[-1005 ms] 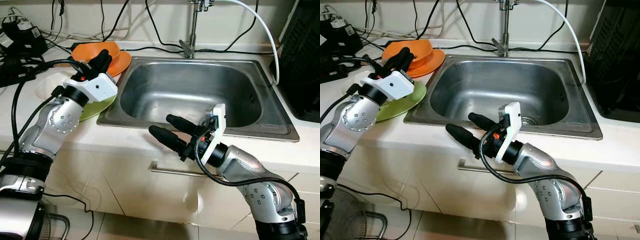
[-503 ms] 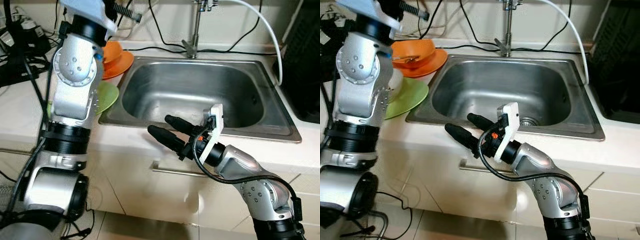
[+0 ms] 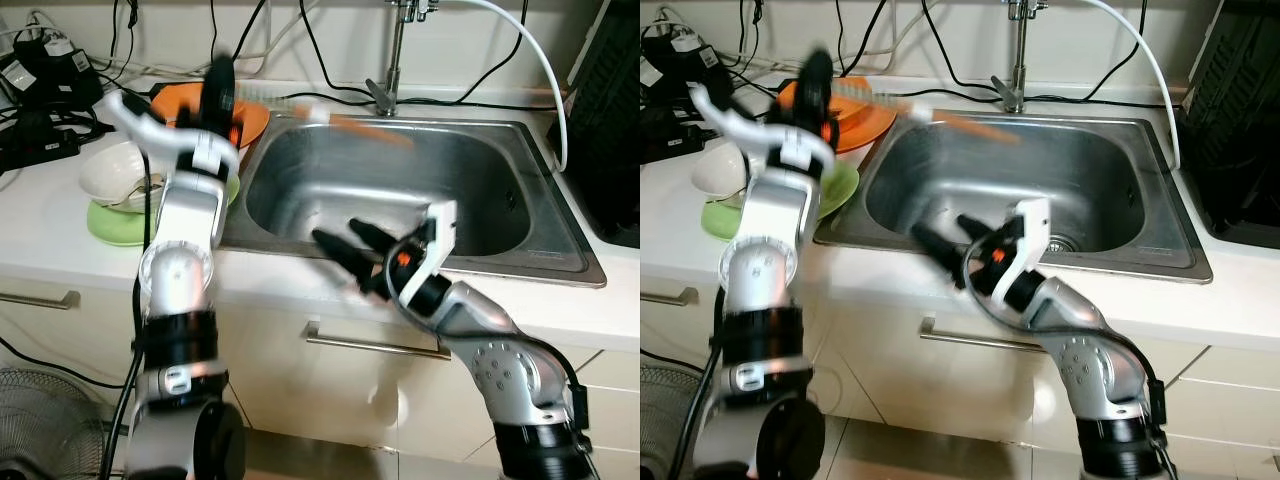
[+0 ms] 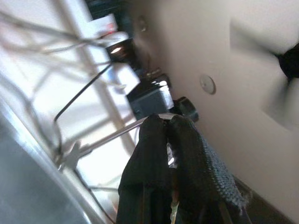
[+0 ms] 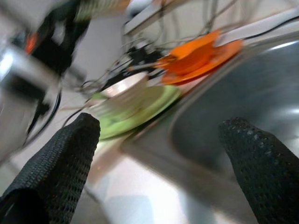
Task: Kitchen organization
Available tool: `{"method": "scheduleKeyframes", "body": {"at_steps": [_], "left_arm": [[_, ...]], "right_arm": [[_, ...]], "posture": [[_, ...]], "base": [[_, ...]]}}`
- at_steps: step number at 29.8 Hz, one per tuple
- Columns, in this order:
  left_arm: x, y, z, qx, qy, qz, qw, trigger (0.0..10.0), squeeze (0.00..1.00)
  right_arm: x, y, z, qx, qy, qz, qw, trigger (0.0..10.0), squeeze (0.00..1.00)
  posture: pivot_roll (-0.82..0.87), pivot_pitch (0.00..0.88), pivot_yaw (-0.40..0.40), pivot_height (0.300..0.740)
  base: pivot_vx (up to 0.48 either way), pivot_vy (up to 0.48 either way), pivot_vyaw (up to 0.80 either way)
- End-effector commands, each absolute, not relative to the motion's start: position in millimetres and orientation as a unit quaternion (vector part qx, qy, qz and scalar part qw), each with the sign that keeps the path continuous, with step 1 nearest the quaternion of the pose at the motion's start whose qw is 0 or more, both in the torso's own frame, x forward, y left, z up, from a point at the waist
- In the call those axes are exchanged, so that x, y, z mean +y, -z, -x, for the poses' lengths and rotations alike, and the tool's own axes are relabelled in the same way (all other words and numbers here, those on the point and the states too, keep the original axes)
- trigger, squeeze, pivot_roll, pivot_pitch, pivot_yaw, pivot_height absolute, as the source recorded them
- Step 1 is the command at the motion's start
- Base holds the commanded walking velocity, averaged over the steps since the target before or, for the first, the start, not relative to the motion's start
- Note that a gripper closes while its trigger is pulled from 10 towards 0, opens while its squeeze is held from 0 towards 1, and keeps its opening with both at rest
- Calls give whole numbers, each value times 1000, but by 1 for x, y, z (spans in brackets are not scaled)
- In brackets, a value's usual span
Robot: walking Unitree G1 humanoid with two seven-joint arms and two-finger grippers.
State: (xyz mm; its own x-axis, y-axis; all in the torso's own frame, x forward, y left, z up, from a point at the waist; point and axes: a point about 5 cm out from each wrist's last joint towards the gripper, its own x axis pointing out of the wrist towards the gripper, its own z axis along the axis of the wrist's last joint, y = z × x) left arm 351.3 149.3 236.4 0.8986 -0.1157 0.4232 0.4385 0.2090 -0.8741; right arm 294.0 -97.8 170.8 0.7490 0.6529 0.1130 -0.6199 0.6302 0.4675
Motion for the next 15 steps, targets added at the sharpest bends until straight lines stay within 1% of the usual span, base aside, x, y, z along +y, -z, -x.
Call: {"method": "scheduleKeyframes", "body": {"at_steps": [1,2,4,8,9,10,11,12,13,15], "left_arm": [[150,-229,-348,-121,202,631,739,0,0],[150,-229,-348,-121,202,631,739,0,0],[145,-214,-344,-95,209,641,732,0,0],[146,-216,-343,-89,213,646,728,0,0],[143,-213,-343,-83,212,653,722,0,0],[136,-206,-344,-72,204,657,723,0,0],[136,-206,-344,-72,204,657,723,0,0],[134,-204,-345,-69,206,657,721,0,0],[132,-204,-346,-66,213,654,723,0,0],[131,-205,-347,-65,214,653,724,0,0]], "right_arm": [[-101,-173,-300,30,-332,-275,902,10000,0],[-101,-173,-300,30,-332,-275,902,10000,0],[-99,-176,-308,30,-313,-333,889,10000,0],[-97,-182,-312,22,-310,-355,882,10000,0],[-95,-186,-313,17,-312,-363,878,10000,0],[-93,-192,-315,9,-316,-380,869,10000,0],[-93,-192,-315,9,-316,-380,869,10000,0],[-92,-194,-316,9,-316,-399,861,10000,0],[-92,-196,-316,12,-318,-429,845,10000,0],[-93,-196,-317,12,-317,-433,844,10000,0]], "posture": [[-73,0,72,740],[-73,0,72,740],[-74,0,75,740],[-75,0,77,740],[-79,0,80,740],[-83,0,82,740],[-83,0,82,740],[-84,0,84,740],[-85,0,83,740],[-85,0,83,740]], "base": [[0,0,0],[0,0,0],[0,0,0],[0,0,0],[0,0,0],[0,0,0],[0,0,0],[0,0,0],[0,0,0],[0,0,0]]}}
